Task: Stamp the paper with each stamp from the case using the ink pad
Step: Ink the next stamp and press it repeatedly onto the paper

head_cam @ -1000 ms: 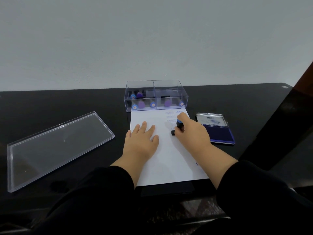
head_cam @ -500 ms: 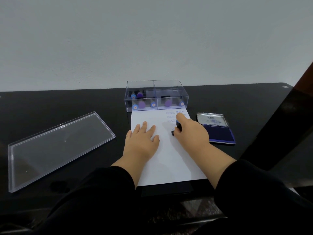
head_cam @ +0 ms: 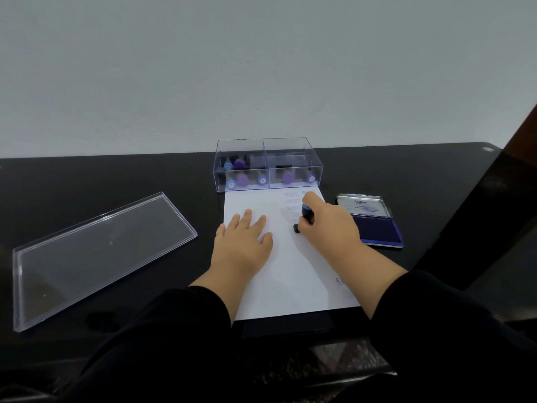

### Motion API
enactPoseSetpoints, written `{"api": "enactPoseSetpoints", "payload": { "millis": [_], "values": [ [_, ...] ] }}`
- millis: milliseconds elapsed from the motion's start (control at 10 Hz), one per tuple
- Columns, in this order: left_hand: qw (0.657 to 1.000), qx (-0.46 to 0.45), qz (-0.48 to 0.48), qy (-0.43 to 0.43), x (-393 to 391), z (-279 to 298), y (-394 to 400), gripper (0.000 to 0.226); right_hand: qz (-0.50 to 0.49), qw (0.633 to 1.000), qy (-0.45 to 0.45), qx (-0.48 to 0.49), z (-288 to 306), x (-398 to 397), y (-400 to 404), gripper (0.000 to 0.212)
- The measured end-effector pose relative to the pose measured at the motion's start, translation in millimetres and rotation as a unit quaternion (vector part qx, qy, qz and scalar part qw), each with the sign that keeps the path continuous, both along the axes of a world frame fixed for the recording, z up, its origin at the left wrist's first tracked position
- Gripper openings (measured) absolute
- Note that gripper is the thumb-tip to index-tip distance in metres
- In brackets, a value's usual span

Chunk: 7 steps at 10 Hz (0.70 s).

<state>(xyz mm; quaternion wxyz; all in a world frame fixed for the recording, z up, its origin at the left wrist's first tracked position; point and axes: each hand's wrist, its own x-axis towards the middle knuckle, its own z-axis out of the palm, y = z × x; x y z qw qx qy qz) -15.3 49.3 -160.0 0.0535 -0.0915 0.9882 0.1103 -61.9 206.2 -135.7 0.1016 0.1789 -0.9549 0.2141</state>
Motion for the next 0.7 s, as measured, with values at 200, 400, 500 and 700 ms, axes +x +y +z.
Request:
{"api": "enactPoseSetpoints", "payload": {
  "millis": [200,400,500,700],
  "values": [
    [1.000,0.001,0.001,0.009,-0.6,-2.4,-1.0,0.052,-0.001,0.997,0.020,0.068,3.8,3.8,-3.8,0.006],
    [1.000,0.005,0.004,0.008,0.8,0.2,0.1,0.052,-0.003,1.000,0.003,0.001,0.2,2.1,0.2,0.011],
    [1.000,0.005,0.003,0.008,1.4,0.2,0.4,0.052,-0.004,1.000,-0.004,-0.028,-0.4,1.0,2.9,0.010],
    [1.000,0.008,0.003,0.008,1.6,0.8,0.4,0.052,-0.002,1.000,0.005,0.005,0.0,-0.2,-0.8,0.012]
  ]
}}
